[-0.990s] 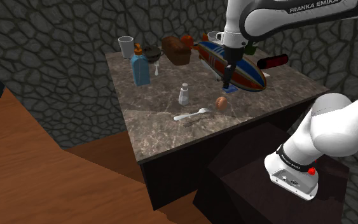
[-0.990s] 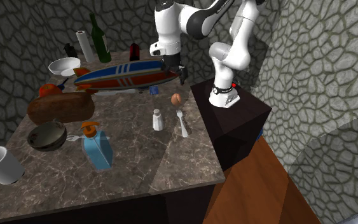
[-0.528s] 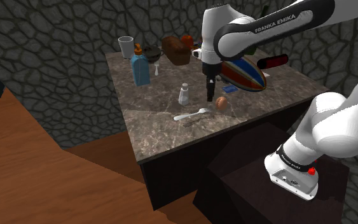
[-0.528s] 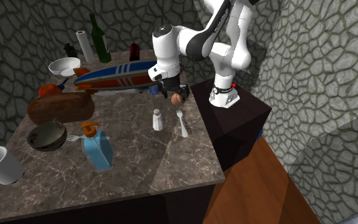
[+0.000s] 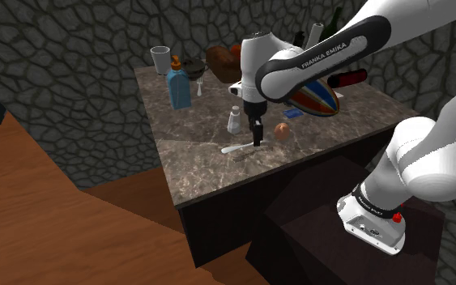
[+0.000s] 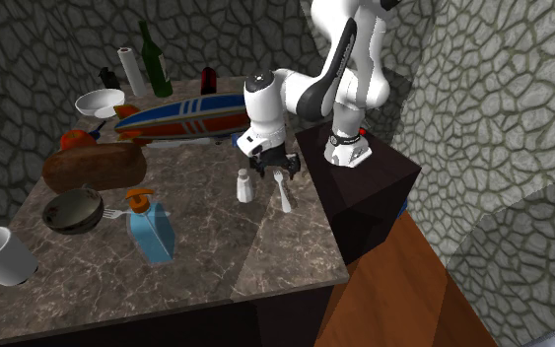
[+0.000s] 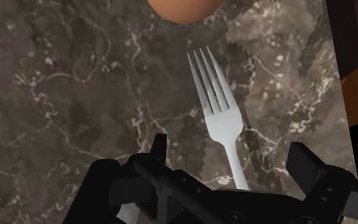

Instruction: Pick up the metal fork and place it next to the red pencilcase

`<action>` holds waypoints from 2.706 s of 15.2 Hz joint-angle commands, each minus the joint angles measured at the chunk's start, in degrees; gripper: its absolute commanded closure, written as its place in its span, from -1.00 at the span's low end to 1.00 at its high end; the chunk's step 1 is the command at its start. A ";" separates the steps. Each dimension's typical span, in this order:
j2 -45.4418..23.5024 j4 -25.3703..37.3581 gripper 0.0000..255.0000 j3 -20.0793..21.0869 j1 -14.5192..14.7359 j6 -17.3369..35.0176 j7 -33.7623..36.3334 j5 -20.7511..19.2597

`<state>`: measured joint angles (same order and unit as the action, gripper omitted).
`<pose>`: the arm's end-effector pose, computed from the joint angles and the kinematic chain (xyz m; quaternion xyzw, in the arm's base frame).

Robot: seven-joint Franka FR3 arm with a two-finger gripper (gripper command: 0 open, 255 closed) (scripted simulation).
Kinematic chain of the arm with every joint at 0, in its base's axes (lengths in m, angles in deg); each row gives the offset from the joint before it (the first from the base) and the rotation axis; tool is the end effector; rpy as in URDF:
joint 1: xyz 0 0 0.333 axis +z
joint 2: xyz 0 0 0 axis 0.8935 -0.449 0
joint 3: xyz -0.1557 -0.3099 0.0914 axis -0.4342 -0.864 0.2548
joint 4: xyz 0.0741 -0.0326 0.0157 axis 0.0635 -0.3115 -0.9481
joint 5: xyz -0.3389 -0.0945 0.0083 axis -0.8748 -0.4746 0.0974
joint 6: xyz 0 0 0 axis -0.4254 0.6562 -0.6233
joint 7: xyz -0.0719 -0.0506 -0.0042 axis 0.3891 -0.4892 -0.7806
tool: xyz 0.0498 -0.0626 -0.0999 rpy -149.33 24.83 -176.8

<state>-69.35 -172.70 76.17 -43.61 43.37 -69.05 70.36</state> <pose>0.4050 0.1268 0.3942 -0.9124 -0.4021 0.0732 0.0212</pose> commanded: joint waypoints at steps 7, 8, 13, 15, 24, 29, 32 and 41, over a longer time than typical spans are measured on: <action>-1.87 -2.05 -1.00 0.08 0.11 3.95 -0.20 0.21; -1.87 -2.05 -1.00 0.08 0.11 3.95 -0.20 0.21; -1.87 -2.05 1.00 0.08 0.11 3.94 -0.20 0.21; -1.87 -2.05 1.00 0.08 0.11 3.94 -0.20 0.21; -0.79 -1.50 1.00 0.08 0.10 2.31 -0.11 0.12; 1.65 0.15 1.00 0.10 0.08 -1.77 0.10 -0.06; 2.95 1.29 1.00 0.11 0.07 -4.21 0.21 -0.15; 6.14 5.34 1.00 0.16 0.04 -11.44 0.49 -0.34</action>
<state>-63.58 -167.65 76.36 -43.54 32.60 -68.54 70.05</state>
